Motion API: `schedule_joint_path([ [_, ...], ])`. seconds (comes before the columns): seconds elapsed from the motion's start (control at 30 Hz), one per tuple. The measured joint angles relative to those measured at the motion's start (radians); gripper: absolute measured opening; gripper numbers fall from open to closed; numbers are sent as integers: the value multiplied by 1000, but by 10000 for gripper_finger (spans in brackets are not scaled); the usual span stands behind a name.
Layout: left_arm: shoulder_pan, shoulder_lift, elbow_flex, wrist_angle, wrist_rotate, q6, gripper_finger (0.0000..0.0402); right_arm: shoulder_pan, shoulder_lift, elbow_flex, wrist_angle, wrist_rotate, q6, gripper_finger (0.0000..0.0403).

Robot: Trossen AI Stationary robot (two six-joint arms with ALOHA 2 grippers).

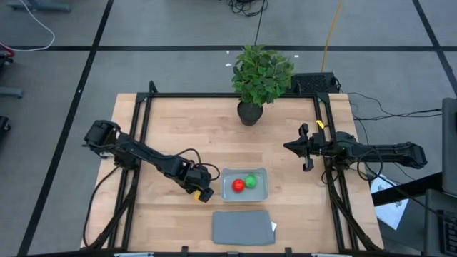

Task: Pick and placing Produce into tupperware
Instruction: Put the pineapple into the gray bin

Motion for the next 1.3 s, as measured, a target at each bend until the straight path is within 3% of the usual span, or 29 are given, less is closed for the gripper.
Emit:
schedule_joint_path([
  [1.3, -32, -1, 0, -6, -58, -41, 365, 0, 0, 0, 0, 0, 0, 0],
])
